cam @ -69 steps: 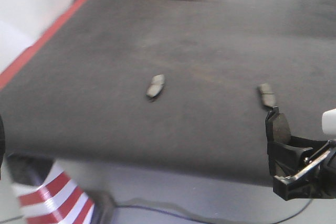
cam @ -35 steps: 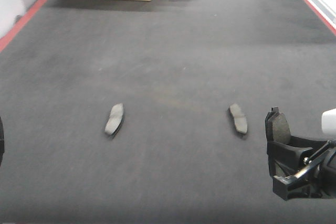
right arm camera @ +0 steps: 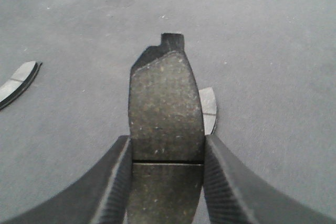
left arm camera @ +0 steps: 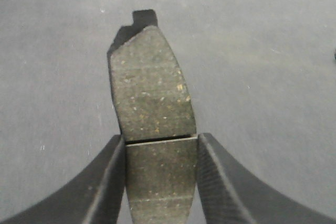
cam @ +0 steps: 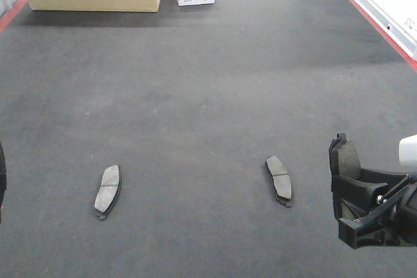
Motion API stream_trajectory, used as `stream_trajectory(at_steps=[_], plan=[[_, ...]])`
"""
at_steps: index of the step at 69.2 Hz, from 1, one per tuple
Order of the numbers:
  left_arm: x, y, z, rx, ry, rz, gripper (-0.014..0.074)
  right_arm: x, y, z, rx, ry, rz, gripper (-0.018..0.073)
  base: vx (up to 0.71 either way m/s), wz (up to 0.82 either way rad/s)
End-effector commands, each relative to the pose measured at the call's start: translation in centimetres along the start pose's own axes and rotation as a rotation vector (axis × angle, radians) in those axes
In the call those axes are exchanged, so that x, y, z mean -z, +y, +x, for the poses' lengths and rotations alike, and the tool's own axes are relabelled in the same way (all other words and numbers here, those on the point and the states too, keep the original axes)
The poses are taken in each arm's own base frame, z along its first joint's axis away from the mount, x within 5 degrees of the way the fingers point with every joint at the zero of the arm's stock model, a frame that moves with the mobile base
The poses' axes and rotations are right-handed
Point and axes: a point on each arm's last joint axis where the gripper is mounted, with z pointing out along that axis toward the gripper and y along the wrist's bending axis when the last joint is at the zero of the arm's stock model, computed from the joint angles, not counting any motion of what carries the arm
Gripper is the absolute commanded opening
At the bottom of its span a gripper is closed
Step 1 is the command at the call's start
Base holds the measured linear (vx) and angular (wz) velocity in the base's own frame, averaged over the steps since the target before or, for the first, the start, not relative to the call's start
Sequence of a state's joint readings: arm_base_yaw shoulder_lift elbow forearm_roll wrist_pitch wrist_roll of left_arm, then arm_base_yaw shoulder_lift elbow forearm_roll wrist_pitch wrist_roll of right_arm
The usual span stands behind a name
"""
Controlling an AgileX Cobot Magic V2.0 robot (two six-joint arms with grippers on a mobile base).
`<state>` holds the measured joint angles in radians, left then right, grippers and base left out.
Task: Move and align brake pads A on conveyor
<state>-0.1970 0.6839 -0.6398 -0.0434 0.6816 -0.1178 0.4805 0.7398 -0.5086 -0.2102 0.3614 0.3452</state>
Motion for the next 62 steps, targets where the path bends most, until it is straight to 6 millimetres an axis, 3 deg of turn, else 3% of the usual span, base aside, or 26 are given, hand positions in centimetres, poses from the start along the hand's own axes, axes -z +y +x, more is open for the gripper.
stream_trajectory(at_steps=[1,62], plan=[[0.62,-0.31,-1.52,0.002,-0.112,0.021,0.0139,0.52,0.31,-1.84,0.022,-0.118,-0.026,-0.0010,0.10,-0.01],[0.62,-0.31,-1.52,0.002,-0.112,0.021,0.0139,0.52,0.31,-1.84,0.022,-0.118,-0.026,-0.0010,0.02,0.03]])
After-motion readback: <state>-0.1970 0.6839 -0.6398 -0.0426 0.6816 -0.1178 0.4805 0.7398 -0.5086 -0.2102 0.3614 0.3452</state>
